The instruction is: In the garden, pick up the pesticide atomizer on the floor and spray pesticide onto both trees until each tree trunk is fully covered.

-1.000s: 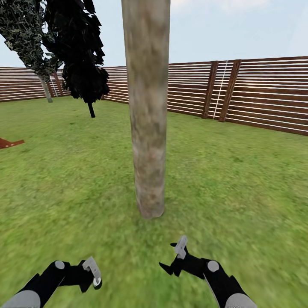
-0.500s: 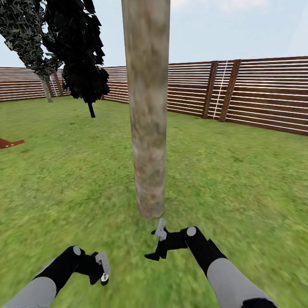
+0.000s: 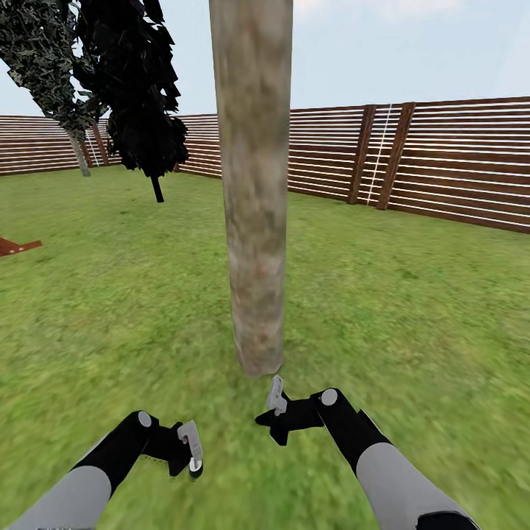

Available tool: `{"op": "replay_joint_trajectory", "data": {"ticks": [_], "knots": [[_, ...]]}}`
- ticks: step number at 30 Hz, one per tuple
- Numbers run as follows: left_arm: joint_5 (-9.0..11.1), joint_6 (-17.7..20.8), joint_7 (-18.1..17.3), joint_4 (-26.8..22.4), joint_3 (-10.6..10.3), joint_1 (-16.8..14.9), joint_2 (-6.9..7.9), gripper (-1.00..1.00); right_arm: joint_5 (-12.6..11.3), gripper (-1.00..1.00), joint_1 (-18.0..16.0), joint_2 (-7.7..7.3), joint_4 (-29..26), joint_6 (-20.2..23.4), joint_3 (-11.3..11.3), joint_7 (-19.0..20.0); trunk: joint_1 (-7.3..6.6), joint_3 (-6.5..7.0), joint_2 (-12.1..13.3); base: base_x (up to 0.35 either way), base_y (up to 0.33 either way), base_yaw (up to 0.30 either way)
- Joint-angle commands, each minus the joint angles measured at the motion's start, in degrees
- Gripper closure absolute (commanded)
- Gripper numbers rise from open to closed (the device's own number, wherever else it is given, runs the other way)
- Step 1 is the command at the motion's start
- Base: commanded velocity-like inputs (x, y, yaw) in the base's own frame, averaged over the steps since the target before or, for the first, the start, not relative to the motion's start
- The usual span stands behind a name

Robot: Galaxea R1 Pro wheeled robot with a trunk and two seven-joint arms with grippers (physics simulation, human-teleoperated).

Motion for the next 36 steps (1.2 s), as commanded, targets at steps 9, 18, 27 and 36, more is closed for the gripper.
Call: {"op": "replay_joint_trajectory", "data": {"ticks": [9,18,27,36], "knots": [[0.0,-0.1,-3.5,0.0,-0.1,-1.3,-2.40,1.00,0.1,1.00,0.0,0.00,0.0,0.0,0.0,0.0,0.00,0.00,0.0,0.000,0.000,0.000],[0.0,0.0,-6.6,-3.1,-0.1,-1.9,-5.09,1.00,0.1,1.00,0.0,0.03,0.0,0.0,0.0,0.0,0.00,0.00,0.0,0.000,0.000,0.000],[0.0,0.0,-6.9,-3.7,-0.1,-2.0,-7.09,1.00,0.1,1.00,-0.1,0.09,0.0,0.0,0.0,0.0,0.00,0.00,0.0,0.000,0.000,0.000],[0.0,0.0,-6.9,-3.7,-0.1,-2.0,-9.18,1.00,0.1,1.00,-0.1,0.17,-0.1,0.0,0.0,0.0,0.00,0.00,0.0,0.000,0.000,0.000]]}}
